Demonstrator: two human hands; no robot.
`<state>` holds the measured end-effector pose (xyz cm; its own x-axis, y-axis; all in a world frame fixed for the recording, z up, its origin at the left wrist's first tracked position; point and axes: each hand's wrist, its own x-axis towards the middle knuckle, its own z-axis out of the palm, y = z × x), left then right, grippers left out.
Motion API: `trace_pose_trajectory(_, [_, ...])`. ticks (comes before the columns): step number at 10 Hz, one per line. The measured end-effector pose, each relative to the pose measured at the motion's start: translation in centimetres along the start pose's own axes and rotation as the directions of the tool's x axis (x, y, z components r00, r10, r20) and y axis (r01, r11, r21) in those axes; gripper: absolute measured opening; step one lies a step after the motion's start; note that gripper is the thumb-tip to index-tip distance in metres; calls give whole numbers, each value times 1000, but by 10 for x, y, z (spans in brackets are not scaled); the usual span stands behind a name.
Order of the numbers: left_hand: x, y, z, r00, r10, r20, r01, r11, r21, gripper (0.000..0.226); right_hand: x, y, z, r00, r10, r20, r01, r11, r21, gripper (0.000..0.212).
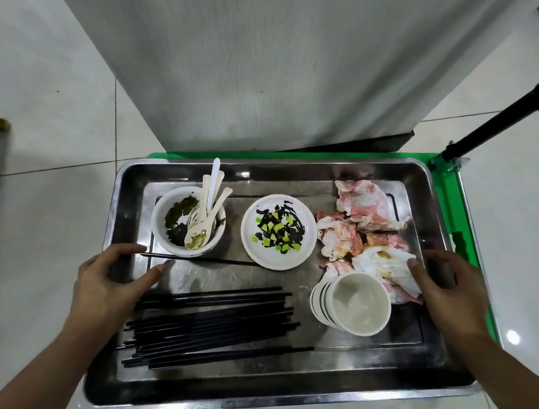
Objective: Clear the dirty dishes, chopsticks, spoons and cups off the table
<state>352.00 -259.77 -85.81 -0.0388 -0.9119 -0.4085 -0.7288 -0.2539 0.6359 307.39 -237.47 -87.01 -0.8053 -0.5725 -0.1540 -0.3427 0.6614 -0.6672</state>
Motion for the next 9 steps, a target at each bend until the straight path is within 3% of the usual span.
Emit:
trace_pose_trajectory(3, [23,-13,19,999,-35,38,35,999,1,81,12,25,17,1000,23,10,-23,999,-36,36])
trace_pose_trajectory(5, [22,-1,30,998,-28,59,25,999,45,65,18,24,21,999,18,40,-16,999,-34,41])
trace_pose_trajectory(6, [12,5,34,998,21,61,-28,992,119,59,18,27,20,995,-8,95,20,992,-127,53])
trace_pose_trajectory(7, [6,8,34,997,64,35,-69,984,162,56,15,22,19,997,-28,73,41,981,-192,53])
trace_pose_trajectory(9, [-8,39,38,986,161,-37,-147,957,251,40,8,-22,16,983,-157,98,166,982,-93,38])
